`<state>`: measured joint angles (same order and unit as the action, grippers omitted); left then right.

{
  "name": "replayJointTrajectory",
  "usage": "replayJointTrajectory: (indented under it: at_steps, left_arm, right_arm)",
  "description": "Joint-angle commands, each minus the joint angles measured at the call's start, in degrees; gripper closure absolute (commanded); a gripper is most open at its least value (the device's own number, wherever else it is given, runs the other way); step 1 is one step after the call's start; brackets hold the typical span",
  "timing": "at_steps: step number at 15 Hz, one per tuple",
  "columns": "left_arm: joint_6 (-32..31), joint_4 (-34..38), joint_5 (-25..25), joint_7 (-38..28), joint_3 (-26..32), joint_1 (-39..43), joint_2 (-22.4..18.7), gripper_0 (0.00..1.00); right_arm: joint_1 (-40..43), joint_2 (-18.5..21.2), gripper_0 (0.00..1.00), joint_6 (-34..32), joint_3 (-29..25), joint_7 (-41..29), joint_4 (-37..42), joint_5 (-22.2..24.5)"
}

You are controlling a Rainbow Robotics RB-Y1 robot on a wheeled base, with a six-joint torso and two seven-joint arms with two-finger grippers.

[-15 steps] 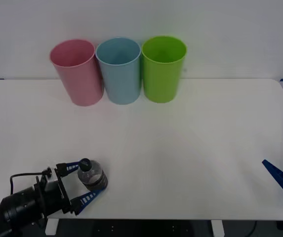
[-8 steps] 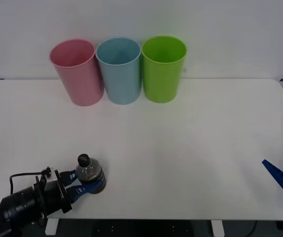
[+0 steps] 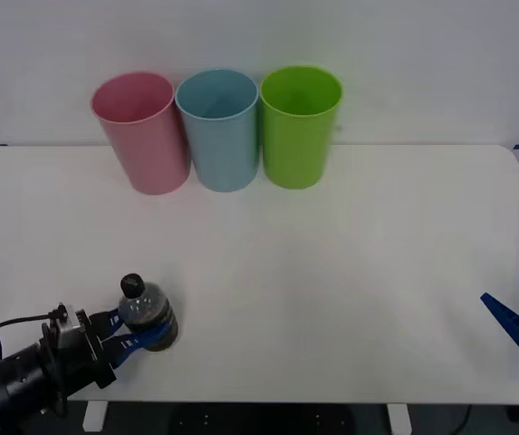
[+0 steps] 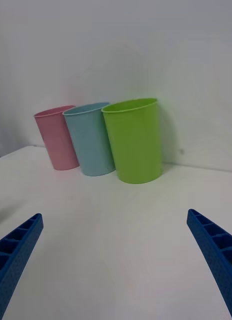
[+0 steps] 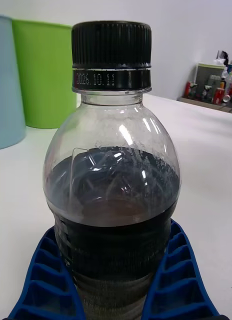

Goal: Grasp the object on the table and drop it into the matching bin: aluminum can to the light blue bin, PET bottle to the pink bin.

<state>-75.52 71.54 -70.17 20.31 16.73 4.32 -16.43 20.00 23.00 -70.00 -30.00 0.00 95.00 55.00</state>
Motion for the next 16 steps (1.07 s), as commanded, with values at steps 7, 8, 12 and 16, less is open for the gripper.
replayJointTrajectory:
  at_steps: [7, 8, 12, 16]
  left_arm:
    - [12.33, 16.00, 10.76, -4.40, 0.68, 11.42, -1.06, 1.00]
    - [13.91, 17.67, 12.08, -5.10, 0.76, 12.38, -1.06, 1.00]
    - [20.24, 23.12, 15.51, -7.47, 0.76, 14.76, -1.06, 1.00]
    - [27.45, 30.50, 16.03, -15.82, 0.94, 15.11, -1.06, 1.00]
  right_arm:
    - [0.00, 0.00, 0.00, 0.00, 0.00, 0.00, 0.00, 0.00]
    - [0.00, 0.00, 0.00, 0.00, 0.00, 0.00, 0.00, 0.00]
    - [0.00, 0.00, 0.00, 0.00, 0.00, 0.00, 0.00, 0.00]
    - [0.00, 0.00, 0.00, 0.00, 0.00, 0.00, 0.00, 0.00]
